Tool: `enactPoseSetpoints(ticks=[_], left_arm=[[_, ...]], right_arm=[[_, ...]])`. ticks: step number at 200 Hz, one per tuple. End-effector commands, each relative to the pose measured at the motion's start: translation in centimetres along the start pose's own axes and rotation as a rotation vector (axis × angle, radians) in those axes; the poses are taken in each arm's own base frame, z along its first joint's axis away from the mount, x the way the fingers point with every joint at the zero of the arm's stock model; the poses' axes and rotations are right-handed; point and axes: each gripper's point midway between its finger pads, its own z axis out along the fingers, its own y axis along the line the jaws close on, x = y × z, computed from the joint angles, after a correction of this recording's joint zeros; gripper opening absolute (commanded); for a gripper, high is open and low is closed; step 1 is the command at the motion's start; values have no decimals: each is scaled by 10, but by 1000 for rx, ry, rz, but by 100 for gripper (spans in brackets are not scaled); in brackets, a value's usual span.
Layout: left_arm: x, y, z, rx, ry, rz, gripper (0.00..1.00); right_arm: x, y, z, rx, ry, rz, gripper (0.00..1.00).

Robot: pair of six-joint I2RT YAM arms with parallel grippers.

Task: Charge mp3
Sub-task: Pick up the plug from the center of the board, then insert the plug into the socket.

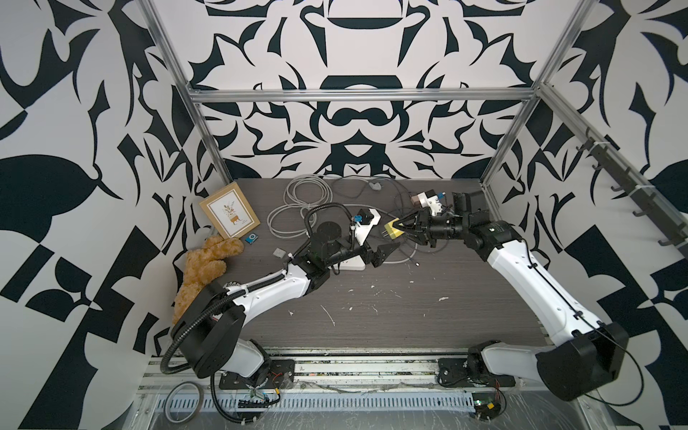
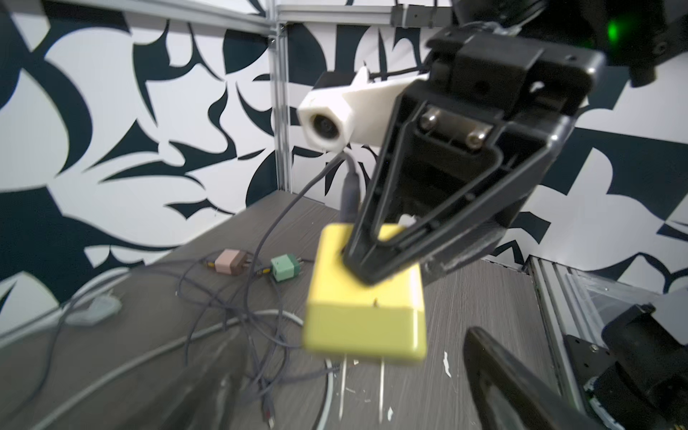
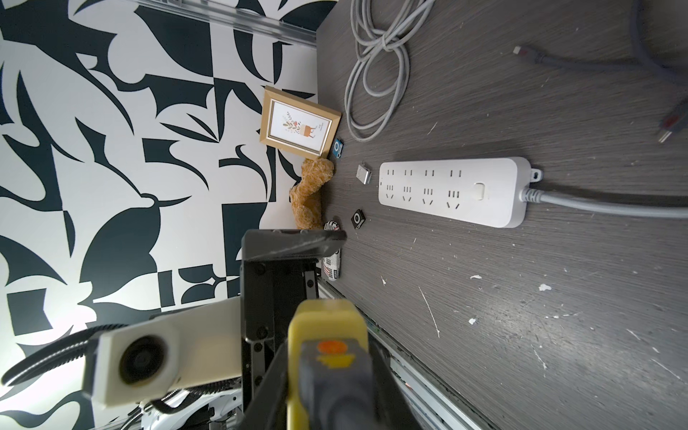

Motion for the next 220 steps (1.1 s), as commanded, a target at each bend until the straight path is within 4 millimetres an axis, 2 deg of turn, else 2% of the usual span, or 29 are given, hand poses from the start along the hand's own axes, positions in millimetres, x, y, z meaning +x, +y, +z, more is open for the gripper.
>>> enactPoseSetpoints(ticks=[1,7,11,26,37,45,53,64,90,108,131,150,178,189,220], left_arm=[[-22,60,-44,-217,-56,-267,99],[-19,75,-58,-255,-30,-371,99],[-26,78,-71,-268,-30,-425,99],[-19,96,-103,-346,62,-608,99],[-10,101,-124,-405,153,-704,99],[-5,99,-134,-423,213,-743,99],[-2,95,-142,-431,264,-763,100],[2,89,-150,-443,323,-768,100],[12,83,-170,-535,417,-805,100],[13,79,-182,-581,436,-836,99],[21,80,-202,-696,454,-890,99],[34,79,-222,-796,498,-944,100],[46,73,-233,-827,534,-982,99],[50,73,-236,-841,539,-980,99],[59,77,-241,-870,553,-974,99]], right_arm=[[-18,20,-32,57,-153,-272,0],[-27,17,-41,123,-209,-364,0],[-35,14,-48,178,-253,-430,0],[-70,7,-75,396,-416,-668,0],[-102,5,-91,546,-510,-780,0],[-123,9,-95,599,-532,-843,0],[-139,16,-90,613,-519,-899,0],[-158,19,-73,613,-460,-949,0],[-186,26,-18,531,-350,-1025,0],[-177,23,35,487,-220,-1117,0],[-138,5,108,452,10,-1225,0],[-114,-15,150,450,126,-1245,0],[-83,-38,187,430,221,-1268,0],[-75,-44,196,421,244,-1264,0],[-53,-46,211,368,296,-1258,0]])
